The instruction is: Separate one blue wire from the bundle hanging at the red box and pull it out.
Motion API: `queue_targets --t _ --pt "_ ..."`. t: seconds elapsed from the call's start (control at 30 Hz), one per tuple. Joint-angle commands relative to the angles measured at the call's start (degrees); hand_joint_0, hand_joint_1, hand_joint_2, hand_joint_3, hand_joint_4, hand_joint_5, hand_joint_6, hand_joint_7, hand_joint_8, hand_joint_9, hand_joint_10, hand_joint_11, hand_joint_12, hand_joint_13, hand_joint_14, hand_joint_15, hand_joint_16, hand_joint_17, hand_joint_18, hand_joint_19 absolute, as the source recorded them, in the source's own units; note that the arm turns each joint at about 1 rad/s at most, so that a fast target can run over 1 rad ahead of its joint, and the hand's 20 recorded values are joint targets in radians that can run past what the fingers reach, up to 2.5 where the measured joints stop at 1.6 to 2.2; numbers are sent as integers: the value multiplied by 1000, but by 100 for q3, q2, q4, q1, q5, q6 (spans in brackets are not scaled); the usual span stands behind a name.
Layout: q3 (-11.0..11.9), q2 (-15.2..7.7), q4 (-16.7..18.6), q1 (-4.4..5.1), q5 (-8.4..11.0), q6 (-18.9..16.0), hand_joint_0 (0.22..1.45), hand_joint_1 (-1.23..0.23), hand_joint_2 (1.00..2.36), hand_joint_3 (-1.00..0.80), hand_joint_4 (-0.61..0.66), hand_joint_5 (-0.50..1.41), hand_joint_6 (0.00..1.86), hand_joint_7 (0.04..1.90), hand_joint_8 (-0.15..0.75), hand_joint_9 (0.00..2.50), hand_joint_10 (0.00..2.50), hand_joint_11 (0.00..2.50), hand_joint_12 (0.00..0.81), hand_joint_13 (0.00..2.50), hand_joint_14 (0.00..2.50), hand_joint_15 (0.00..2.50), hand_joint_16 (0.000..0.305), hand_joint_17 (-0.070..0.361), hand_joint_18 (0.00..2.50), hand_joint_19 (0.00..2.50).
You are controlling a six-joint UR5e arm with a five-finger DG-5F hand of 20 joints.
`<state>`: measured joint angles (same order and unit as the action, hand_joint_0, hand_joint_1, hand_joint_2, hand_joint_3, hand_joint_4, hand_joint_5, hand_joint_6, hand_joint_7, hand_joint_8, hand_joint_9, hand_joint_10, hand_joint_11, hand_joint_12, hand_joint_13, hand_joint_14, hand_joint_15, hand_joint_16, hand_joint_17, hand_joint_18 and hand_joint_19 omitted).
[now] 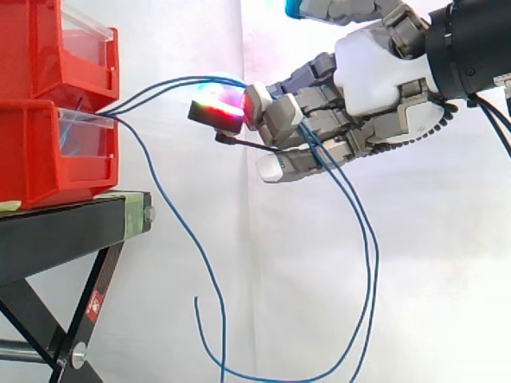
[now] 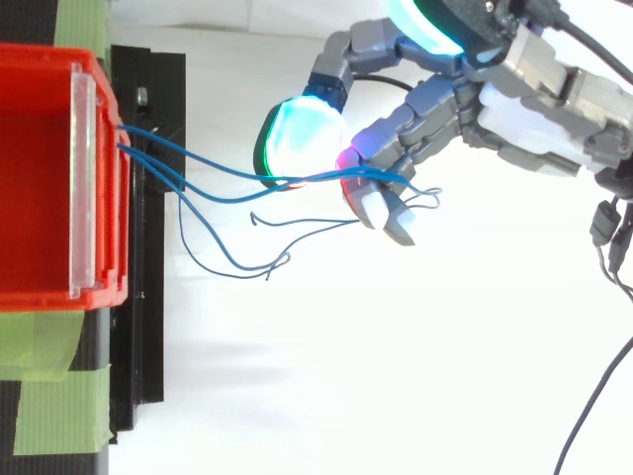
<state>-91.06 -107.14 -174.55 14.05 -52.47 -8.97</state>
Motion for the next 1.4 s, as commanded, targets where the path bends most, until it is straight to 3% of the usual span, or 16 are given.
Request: queue_targets --t 0.0,0.17,0.4,0.7,1.03,1.37 --pt "0 0 -1 -8 0 0 279 -252 1000 -500 250 -122 545 1191 442 1047 6 1354 572 1074 219 1353 77 174 874 488" --pt "0 0 -9 -8 0 0 283 -634 1000 -500 269 -160 614 1046 430 966 1 1409 558 1019 233 1359 76 170 843 456" --pt "0 0 -1 1 8 9 363 -852 1000 -500 259 -199 681 956 382 878 2 1475 487 1003 0 1509 68 152 773 461" --pt "0 0 -1 1 8 18 573 -865 1004 -448 175 -217 809 858 289 850 11 1466 365 955 11 1518 51 115 680 527" --pt "0 0 8 1 0 18 662 -842 1015 -296 162 -215 832 840 286 875 11 1442 360 975 10 1513 48 109 690 527" --pt "0 0 8 -8 0 26 643 -785 1018 -182 155 -203 848 834 284 905 10 1414 354 1000 9 1517 47 107 703 554"
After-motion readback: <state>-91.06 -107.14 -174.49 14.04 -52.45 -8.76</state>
